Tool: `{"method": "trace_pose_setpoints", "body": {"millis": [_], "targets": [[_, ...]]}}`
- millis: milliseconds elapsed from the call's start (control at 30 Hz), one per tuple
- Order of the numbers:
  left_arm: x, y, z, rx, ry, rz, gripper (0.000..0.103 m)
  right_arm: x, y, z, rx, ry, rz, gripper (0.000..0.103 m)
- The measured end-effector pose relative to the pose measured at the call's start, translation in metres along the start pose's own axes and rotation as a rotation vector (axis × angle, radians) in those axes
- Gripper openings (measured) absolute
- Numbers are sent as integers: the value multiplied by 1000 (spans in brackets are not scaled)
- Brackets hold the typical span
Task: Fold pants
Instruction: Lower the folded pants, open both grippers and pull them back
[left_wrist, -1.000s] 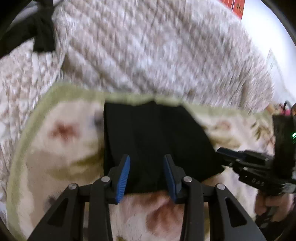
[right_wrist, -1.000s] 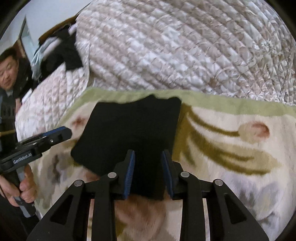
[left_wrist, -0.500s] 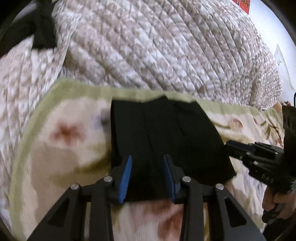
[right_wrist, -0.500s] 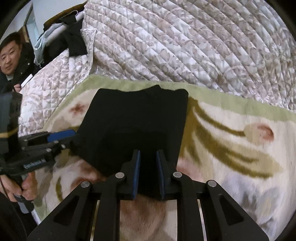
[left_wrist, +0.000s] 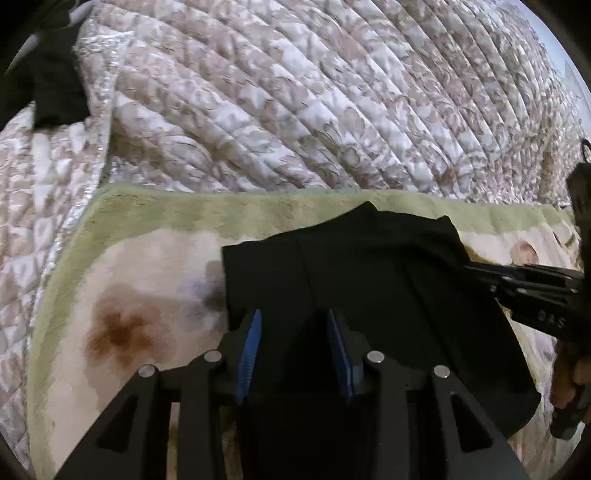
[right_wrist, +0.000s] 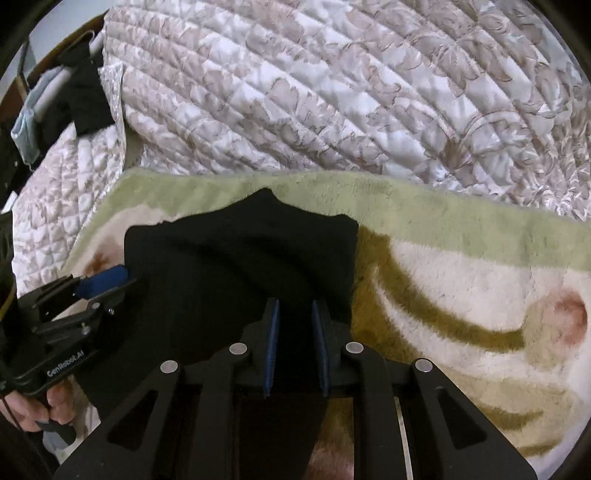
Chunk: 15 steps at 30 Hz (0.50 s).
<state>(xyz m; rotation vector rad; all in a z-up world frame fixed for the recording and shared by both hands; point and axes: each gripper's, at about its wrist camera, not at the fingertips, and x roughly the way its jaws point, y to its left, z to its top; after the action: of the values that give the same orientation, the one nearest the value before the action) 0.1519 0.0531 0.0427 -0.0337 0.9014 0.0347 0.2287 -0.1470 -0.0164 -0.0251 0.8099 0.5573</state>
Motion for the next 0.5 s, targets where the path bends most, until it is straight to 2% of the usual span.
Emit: {"method": "trace_pose_setpoints", "body": {"millis": [200,500], "targets": [[-27,0,-9,-34,0,34,40,-38,14,-24,-35,-10,-13,18],[-91,-6,-41,-83,-54,13,40,-89,39,-78,-46,-29,0,18]]}}
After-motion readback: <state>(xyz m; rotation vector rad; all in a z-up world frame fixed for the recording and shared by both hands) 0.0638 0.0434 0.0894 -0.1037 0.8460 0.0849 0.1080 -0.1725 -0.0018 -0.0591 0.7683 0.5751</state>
